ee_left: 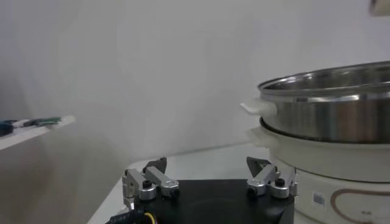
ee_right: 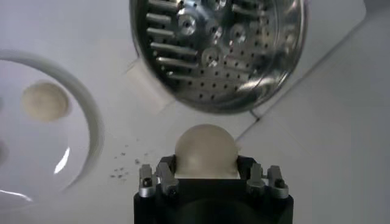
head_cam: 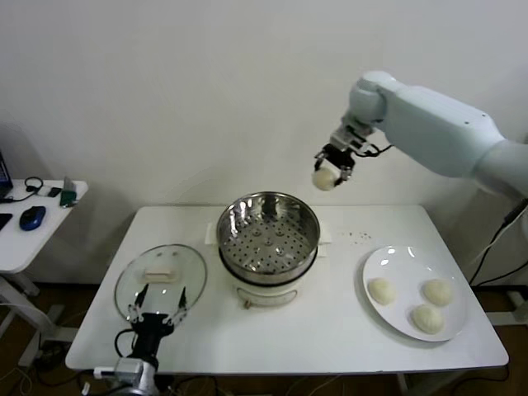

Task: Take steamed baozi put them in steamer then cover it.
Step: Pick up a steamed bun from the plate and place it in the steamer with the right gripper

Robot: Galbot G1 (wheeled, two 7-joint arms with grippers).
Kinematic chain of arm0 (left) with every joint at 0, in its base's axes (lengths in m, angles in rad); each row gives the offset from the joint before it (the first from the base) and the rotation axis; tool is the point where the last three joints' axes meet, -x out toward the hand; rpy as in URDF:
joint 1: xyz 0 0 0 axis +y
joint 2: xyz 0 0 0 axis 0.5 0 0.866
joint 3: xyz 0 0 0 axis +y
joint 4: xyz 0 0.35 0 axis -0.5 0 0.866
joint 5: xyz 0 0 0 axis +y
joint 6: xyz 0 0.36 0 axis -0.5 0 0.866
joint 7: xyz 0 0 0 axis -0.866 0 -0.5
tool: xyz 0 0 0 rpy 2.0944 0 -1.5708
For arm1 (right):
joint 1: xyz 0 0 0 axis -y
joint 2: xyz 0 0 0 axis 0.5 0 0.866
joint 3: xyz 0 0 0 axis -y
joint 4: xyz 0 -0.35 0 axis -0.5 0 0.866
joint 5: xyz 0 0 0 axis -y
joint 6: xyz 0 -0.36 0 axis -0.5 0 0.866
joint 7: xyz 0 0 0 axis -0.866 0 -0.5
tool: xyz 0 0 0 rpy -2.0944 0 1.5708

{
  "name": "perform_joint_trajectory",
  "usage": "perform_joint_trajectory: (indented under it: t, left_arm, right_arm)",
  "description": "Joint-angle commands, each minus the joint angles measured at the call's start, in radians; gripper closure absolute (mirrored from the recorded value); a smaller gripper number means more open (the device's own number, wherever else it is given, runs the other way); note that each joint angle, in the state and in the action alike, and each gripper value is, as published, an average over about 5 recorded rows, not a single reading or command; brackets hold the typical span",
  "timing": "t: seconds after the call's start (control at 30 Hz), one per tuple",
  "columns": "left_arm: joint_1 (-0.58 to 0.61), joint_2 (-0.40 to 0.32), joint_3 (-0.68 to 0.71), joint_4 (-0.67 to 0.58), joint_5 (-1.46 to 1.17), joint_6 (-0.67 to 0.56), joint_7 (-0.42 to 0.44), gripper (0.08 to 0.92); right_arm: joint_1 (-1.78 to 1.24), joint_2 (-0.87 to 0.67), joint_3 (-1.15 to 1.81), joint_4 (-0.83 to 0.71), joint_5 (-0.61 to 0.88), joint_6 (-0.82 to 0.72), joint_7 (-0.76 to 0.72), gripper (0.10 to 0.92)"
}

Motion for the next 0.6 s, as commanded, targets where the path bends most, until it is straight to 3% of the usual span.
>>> perform_joint_trajectory:
  t: [0.03,0.6]
  left_arm:
    - [0.01,0.017,-0.001,-0.024,-0.03,0.012,0.011,0.177]
    - [0.03,0.039,-0.023,-0.056,-0.029,0.017,0.009,0.177]
  right_arm:
    - [0.003,0.226,-0.039,-0.009,-0.017,0.106,0.003,0.372]
    - [-0.278,0.37,0.132,-0.227,-0.521,0.304,0.101,0.372]
